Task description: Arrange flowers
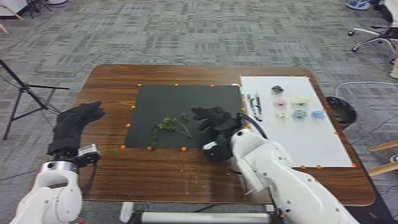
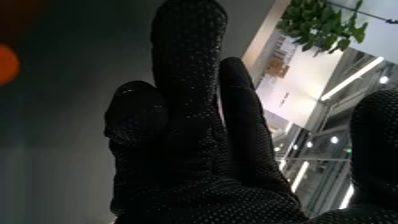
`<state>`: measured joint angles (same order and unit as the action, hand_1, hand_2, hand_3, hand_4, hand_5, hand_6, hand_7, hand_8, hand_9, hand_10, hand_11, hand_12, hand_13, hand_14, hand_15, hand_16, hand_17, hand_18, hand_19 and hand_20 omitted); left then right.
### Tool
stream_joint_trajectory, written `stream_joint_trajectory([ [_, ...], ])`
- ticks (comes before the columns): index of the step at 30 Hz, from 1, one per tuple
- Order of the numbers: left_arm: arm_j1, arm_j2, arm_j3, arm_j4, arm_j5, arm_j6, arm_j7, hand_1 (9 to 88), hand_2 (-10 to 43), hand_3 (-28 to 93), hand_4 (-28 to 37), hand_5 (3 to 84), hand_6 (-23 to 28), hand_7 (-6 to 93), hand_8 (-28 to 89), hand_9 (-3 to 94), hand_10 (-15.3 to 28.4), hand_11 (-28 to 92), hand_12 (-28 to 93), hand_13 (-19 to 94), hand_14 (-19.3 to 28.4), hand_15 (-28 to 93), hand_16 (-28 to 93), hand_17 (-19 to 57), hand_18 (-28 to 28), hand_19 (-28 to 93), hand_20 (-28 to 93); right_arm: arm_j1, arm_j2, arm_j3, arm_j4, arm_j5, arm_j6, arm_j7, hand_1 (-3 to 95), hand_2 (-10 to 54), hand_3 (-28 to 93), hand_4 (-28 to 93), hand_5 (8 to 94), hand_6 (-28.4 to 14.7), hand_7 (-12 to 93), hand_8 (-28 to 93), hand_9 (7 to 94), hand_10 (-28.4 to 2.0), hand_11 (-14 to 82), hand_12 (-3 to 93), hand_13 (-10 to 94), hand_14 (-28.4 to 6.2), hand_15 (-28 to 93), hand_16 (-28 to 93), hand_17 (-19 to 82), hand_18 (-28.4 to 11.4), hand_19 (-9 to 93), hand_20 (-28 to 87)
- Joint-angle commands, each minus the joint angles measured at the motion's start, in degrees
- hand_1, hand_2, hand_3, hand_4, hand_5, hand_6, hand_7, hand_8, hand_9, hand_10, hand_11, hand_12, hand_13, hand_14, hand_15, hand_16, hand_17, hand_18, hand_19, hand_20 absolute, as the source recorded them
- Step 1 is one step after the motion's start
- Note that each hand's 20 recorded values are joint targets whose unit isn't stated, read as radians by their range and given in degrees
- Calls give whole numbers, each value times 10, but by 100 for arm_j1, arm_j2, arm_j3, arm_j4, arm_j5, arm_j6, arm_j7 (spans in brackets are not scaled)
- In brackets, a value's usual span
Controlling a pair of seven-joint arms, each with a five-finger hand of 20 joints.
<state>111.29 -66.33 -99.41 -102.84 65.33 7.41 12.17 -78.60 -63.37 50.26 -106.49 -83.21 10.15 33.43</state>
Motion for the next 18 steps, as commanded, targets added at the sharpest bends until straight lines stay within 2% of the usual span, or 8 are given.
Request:
stream_joint_trajectory([
  [1, 41, -71, -15, -38, 28, -64, -55, 263, 84, 666, -255, 573, 32, 152, -65, 546, 151, 220, 144, 451, 188, 256, 22, 116, 123, 133, 229, -186, -77, -176, -225, 326, -262, 4, 194, 55, 467, -57, 564, -75, 44, -37, 638, -209, 80, 129, 878, -106, 352, 303, 608, -131, 827, 313],
  [14, 69, -95, -19, -52, 13, -61, -56, 263, 84, 666, -253, 573, 32, 152, -66, 546, 150, 220, 144, 452, 188, 256, 22, 114, 124, 132, 227, -234, -125, -243, -257, 505, -444, -79, 198, 59, 473, -57, 559, -75, 43, -37, 633, -207, 79, 128, 876, -104, 351, 304, 606, -130, 829, 310],
  [18, 78, -82, -36, -57, 16, -52, -60, 264, 84, 665, -254, 573, 32, 152, -65, 546, 151, 220, 144, 452, 187, 256, 22, 113, 124, 132, 226, -126, -45, -126, -300, 479, -226, -153, 198, 60, 475, -57, 563, -75, 44, -36, 639, -206, 83, 130, 878, -102, 357, 307, 604, -132, 831, 312],
])
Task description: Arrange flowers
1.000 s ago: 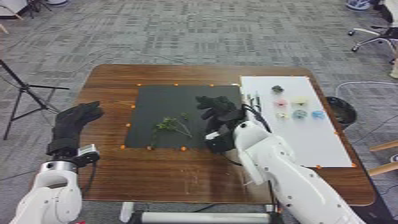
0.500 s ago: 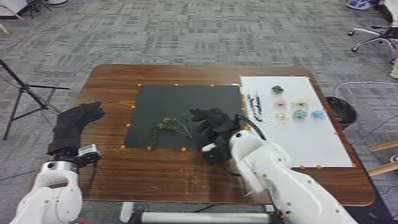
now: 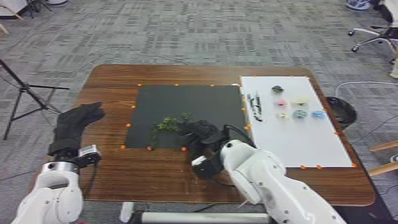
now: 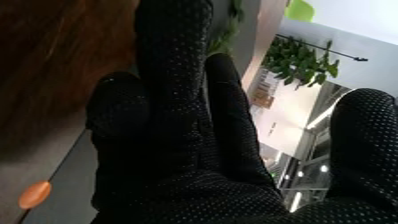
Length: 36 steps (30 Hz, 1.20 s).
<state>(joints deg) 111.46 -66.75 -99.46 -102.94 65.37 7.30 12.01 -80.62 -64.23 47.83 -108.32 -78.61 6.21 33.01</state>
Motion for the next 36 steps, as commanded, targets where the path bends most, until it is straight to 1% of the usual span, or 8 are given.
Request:
stream_joint_trajectory([
  [1, 64, -42, -27, -47, 10, -30, -44, 263, 84, 666, -254, 573, 32, 152, -65, 546, 151, 220, 144, 452, 187, 256, 22, 113, 125, 133, 227, 109, 47, 162, -113, 5, 243, -137, 199, 60, 474, -58, 565, -75, 45, -36, 645, -205, 85, 132, 877, -101, 360, 308, 603, -133, 833, 314],
  [4, 63, -49, -14, -38, 11, -57, -47, 263, 84, 666, -253, 573, 32, 152, -65, 547, 151, 220, 143, 452, 188, 255, 22, 113, 125, 133, 226, 218, 72, 233, -47, -150, 463, -211, 199, 59, 477, -56, 570, -75, 47, -36, 651, -205, 85, 134, 877, -99, 367, 309, 601, -134, 840, 318],
  [6, 61, -49, 5, -38, 2, -60, -43, 263, 84, 666, -253, 573, 32, 152, -65, 547, 151, 219, 143, 452, 187, 255, 22, 113, 125, 133, 227, 268, 70, 298, 46, -181, 435, -168, 196, 59, 482, -55, 573, -74, 47, -36, 653, -203, 86, 136, 878, -96, 370, 310, 601, -134, 842, 319],
  [7, 26, -43, 24, -19, 9, -74, -47, 263, 84, 665, -253, 573, 32, 152, -65, 546, 151, 220, 143, 452, 187, 255, 22, 113, 125, 133, 226, 299, 89, 284, 98, -211, 489, -158, 196, 58, 483, -56, 574, -74, 47, -36, 653, -203, 86, 137, 878, -96, 371, 310, 601, -134, 842, 319],
  [16, -3, -53, 39, -7, 22, -103, -38, 264, 85, 664, -252, 573, 33, 151, -65, 546, 151, 220, 144, 452, 189, 255, 22, 113, 125, 132, 226, 262, -38, 195, 608, -493, 126, 43, 197, 59, 479, -57, 566, -74, 45, -36, 634, -201, 80, 136, 872, -100, 370, 308, 598, -135, 844, 320],
  [23, 0, -57, 41, -10, 15, -108, -35, 264, 84, 664, -252, 573, 32, 152, -65, 546, 152, 220, 144, 451, 188, 254, 22, 113, 124, 132, 226, 194, -31, 28, 503, -363, -62, 16, 198, 59, 478, -57, 560, -74, 43, -36, 627, -202, 79, 133, 870, -102, 369, 306, 593, -136, 845, 319],
  [27, 12, -70, 25, -13, 23, -131, -44, 264, 84, 664, -253, 573, 32, 151, -65, 546, 152, 220, 144, 451, 188, 254, 22, 113, 125, 133, 226, 185, -32, -73, 410, -284, -108, -6, 197, 59, 480, -57, 560, -73, 43, -36, 625, -201, 79, 132, 871, -101, 368, 304, 593, -137, 845, 318],
  [36, 50, -88, 23, -29, 20, -129, -41, 264, 83, 665, -253, 573, 32, 152, -65, 546, 151, 220, 144, 452, 188, 254, 23, 113, 125, 133, 225, 154, -23, -178, 286, -220, -154, 7, 198, 61, 480, -60, 559, -74, 43, -36, 626, -201, 80, 133, 871, -100, 367, 304, 591, -136, 845, 318],
])
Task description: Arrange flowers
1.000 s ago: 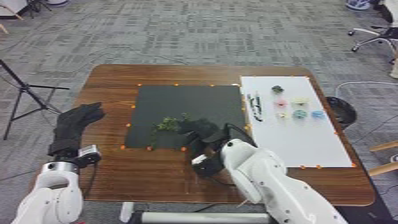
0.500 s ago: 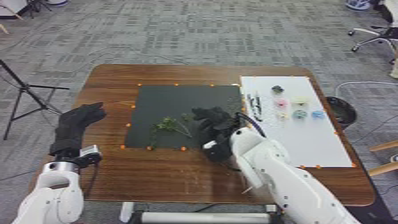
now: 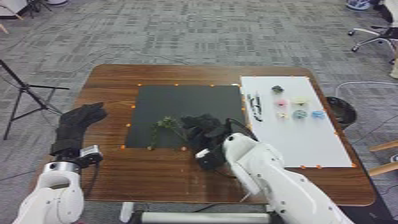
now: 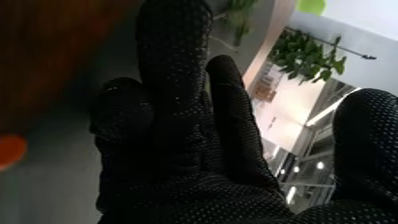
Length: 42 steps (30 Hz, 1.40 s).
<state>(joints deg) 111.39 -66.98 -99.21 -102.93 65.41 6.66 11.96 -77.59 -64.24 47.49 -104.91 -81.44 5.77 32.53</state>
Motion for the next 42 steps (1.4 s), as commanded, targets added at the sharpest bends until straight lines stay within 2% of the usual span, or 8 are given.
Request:
stream_joint_trajectory([
  [1, 44, -63, 3, -24, 22, -74, -46, 264, 83, 665, -253, 573, 32, 152, -65, 546, 151, 220, 144, 452, 187, 254, 22, 113, 125, 133, 225, -153, -10, -142, -74, 87, -102, 69, 198, 61, 480, -60, 559, -74, 43, -36, 626, -201, 80, 133, 871, -100, 367, 305, 591, -136, 845, 317],
  [11, 71, -70, -9, -40, 17, -51, -64, 264, 83, 665, -252, 573, 32, 152, -65, 547, 152, 219, 143, 453, 189, 256, 22, 112, 125, 132, 225, -207, -6, -72, -130, -162, 30, 104, 194, 61, 485, -59, 560, -74, 43, -36, 627, -201, 80, 134, 871, -100, 368, 305, 591, -137, 846, 317],
  [19, 99, -50, -15, -54, 13, -58, -51, 264, 82, 665, -253, 573, 32, 152, -65, 546, 152, 220, 144, 452, 188, 255, 22, 112, 125, 132, 225, 212, 173, -30, -315, -837, 854, -511, 194, 60, 488, -58, 585, -73, 51, -34, 651, -199, 88, 145, 869, -98, 390, 315, 587, -144, 864, 329],
  [22, 67, -32, 14, -40, 14, -62, -57, 263, 82, 666, -251, 573, 33, 152, -65, 546, 151, 219, 144, 453, 189, 256, 22, 112, 125, 132, 225, 451, 247, -156, -347, -843, 728, -805, 192, 59, 492, -58, 595, -70, 56, -35, 657, -197, 89, 149, 868, -98, 401, 318, 584, -145, 867, 335],
  [26, 22, -31, 53, -22, 23, -78, -65, 264, 82, 665, -251, 573, 33, 151, -65, 546, 152, 219, 143, 451, 189, 255, 21, 112, 125, 132, 225, 643, 166, -369, -229, -755, 288, -1158, 190, 58, 500, -59, 597, -69, 58, -36, 655, -192, 87, 151, 866, -97, 406, 318, 580, -147, 872, 342],
  [37, -2, -63, 71, -6, 33, -112, -59, 264, 82, 665, -252, 573, 32, 151, -65, 546, 151, 220, 144, 452, 189, 256, 22, 111, 125, 132, 224, 587, -100, -641, 79, -777, -597, -1047, 184, 59, 519, -70, 592, -61, 62, -39, 627, -178, 79, 140, 858, -99, 403, 317, 561, -153, 876, 353],
  [42, -2, -90, 79, 7, 21, -108, -47, 264, 82, 664, -253, 572, 32, 152, -65, 546, 151, 220, 144, 452, 189, 256, 22, 111, 125, 132, 224, 566, -188, -581, 302, -882, -699, -980, 184, 61, 520, -72, 587, -60, 59, -38, 621, -176, 80, 136, 854, -101, 400, 316, 557, -153, 872, 356],
])
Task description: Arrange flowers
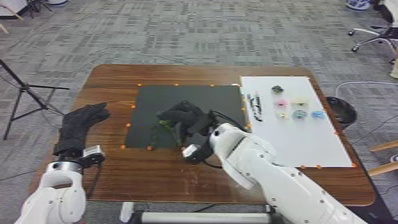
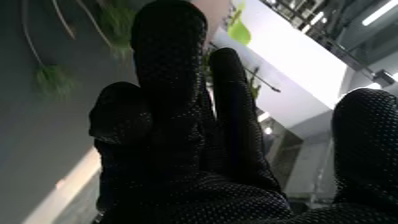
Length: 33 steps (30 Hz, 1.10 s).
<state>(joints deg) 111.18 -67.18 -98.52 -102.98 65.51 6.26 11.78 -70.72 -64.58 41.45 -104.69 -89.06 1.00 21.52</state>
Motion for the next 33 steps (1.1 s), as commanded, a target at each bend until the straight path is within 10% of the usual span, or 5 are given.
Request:
stream_joint_trajectory([
  [1, 17, -74, 13, 13, 15, -76, -28, 264, 82, 665, -253, 572, 32, 152, -65, 546, 151, 220, 143, 452, 189, 256, 22, 111, 125, 132, 224, -142, -154, 40, 302, -107, -207, 163, 184, 61, 520, -72, 586, -61, 59, -38, 621, -176, 80, 136, 854, -101, 400, 316, 557, -153, 872, 357],
  [33, -14, -51, 18, 6, 23, -100, -49, 265, 81, 663, -251, 572, 32, 152, -65, 545, 152, 219, 144, 451, 187, 253, 22, 110, 126, 133, 224, -207, -7, 171, 160, 135, 272, 172, 178, 58, 527, -73, 588, -61, 59, -37, 630, -177, 82, 135, 859, -100, 399, 315, 562, -152, 872, 361],
])
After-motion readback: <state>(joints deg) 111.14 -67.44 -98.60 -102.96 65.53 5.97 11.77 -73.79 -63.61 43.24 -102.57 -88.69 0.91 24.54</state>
